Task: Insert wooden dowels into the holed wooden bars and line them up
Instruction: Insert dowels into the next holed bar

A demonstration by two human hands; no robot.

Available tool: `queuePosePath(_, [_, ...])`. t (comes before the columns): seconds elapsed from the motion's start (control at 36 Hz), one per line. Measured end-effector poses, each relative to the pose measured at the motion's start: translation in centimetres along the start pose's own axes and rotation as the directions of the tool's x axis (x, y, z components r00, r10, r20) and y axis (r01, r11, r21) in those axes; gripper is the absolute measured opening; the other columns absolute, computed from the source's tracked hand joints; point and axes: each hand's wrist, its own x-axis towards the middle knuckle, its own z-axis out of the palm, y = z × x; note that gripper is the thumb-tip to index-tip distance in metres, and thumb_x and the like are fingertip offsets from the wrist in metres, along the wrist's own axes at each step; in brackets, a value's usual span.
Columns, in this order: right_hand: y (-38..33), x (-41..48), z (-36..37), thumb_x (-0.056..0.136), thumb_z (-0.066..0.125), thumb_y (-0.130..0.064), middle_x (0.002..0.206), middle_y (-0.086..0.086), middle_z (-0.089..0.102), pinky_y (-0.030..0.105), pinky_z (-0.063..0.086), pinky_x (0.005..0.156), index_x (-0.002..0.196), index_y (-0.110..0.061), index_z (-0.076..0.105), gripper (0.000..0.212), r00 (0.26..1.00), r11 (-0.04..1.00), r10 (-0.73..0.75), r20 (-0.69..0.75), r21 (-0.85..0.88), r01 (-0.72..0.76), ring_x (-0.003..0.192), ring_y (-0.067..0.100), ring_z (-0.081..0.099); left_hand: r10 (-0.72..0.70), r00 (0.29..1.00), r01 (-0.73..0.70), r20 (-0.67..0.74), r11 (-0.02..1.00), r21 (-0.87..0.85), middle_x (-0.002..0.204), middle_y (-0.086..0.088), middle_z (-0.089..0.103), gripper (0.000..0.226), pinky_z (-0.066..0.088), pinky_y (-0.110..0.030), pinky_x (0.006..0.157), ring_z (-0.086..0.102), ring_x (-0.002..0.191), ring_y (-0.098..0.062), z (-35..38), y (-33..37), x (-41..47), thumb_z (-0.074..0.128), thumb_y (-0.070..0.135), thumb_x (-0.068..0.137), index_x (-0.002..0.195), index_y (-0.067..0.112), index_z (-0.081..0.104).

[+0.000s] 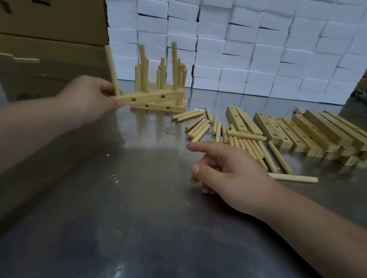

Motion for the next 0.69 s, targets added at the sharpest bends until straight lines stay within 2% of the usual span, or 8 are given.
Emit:
queuePosePath(0.08, [0.0,0.0,-0.1,0.088,0.059,-0.026,0.073,-0.004,0.067,0.022,0.047,0.069,0.125,-0.028,0.055,0.037,1.000,1.000,0.023,0.013,0.012,-0.023,0.060,-0.001,0.060,-0.075,0.997,0.074,0.000,0.987,0.145,0.079,0.002,0.059,0.026,0.034,-0.027,0.052,0.049,0.064,-0.016,-0.9,-2.4,1.1,0.067,0.029,0.083,0.107,0.018,0.067])
queuePosePath(0.17, [0.0,0.0,-0.1,0.088,0.059,-0.028,0.076,-0.006,0.067,0.025,0.049,0.072,0.123,-0.031,0.056,0.036,0.999,0.999,0.035,0.034,0.011,-0.035,0.062,-0.002,0.060,-0.159,0.984,0.141,0.083,0.971,0.195,0.093,-0.004,0.059,0.035,0.038,-0.031,0.065,0.053,0.082,-0.022,-0.8,-4.5,2.1,0.066,0.028,0.084,0.115,0.015,0.063])
queuePosePath(0.22, [0.1,0.1,-0.2,0.088,0.059,-0.029,0.080,-0.005,0.067,0.026,0.051,0.074,0.122,-0.033,0.056,0.035,0.998,0.999,0.035,0.050,0.001,-0.035,0.065,-0.001,0.061,-0.194,0.976,0.172,0.095,0.964,0.205,0.099,-0.005,0.059,0.039,0.038,-0.031,0.066,0.052,0.085,-0.022,-0.4,-5.2,2.7,0.066,0.029,0.083,0.120,0.015,0.061])
queuePosePath(0.36, [0.3,0.2,-0.2,0.088,0.059,-0.029,0.084,-0.003,0.067,0.031,0.052,0.078,0.103,-0.047,0.056,0.024,0.997,0.999,0.029,0.078,0.033,-0.032,0.068,0.001,0.061,-0.196,0.977,0.179,0.079,0.966,0.185,0.093,-0.003,0.054,0.035,0.035,-0.030,0.061,0.048,0.080,-0.021,1.5,-4.8,4.6,0.066,0.030,0.084,0.116,0.016,0.063])
queuePosePath(0.47, [0.3,0.2,-0.3,0.088,0.059,-0.030,0.085,-0.008,0.067,0.027,0.052,0.076,0.109,-0.041,0.056,0.024,0.995,0.999,0.036,0.088,0.028,-0.039,0.068,-0.001,0.061,-0.183,0.978,0.158,0.105,0.965,0.211,0.096,-0.005,0.058,0.033,0.038,-0.029,0.071,0.049,0.082,-0.021,2.9,-4.1,6.1,0.067,0.030,0.083,0.112,0.015,0.065])
queuePosePath(0.53, [0.3,0.2,-0.3,0.088,0.059,-0.030,0.084,-0.008,0.067,0.031,0.053,0.077,0.109,-0.039,0.055,0.024,0.995,0.999,0.038,0.093,0.024,-0.040,0.069,0.000,0.061,-0.172,0.978,0.143,0.123,0.967,0.212,0.104,-0.006,0.062,0.031,0.040,-0.030,0.072,0.051,0.083,-0.021,3.6,-3.6,6.7,0.068,0.029,0.082,0.110,0.015,0.066])
queuePosePath(0.64, [0.3,0.3,-0.4,0.088,0.059,-0.030,0.084,-0.007,0.067,0.033,0.053,0.079,0.112,-0.037,0.055,0.026,0.995,0.999,0.032,0.096,0.021,-0.034,0.069,0.000,0.060,-0.152,0.976,0.112,0.154,0.964,0.239,0.078,0.000,0.060,0.023,0.040,-0.028,0.059,0.052,0.068,-0.016,4.9,-2.8,7.1,0.068,0.030,0.082,0.097,0.013,0.068])
queuePosePath(0.69, [0.3,0.3,-0.4,0.087,0.059,-0.031,0.083,-0.009,0.067,0.030,0.053,0.078,0.112,-0.038,0.054,0.026,0.995,0.999,0.028,0.099,0.012,-0.029,0.069,-0.002,0.060,-0.147,0.978,0.107,0.145,0.962,0.251,0.084,-0.002,0.059,0.028,0.043,-0.030,0.066,0.053,0.074,-0.019,5.5,-2.6,7.4,0.067,0.031,0.083,0.102,0.010,0.066])
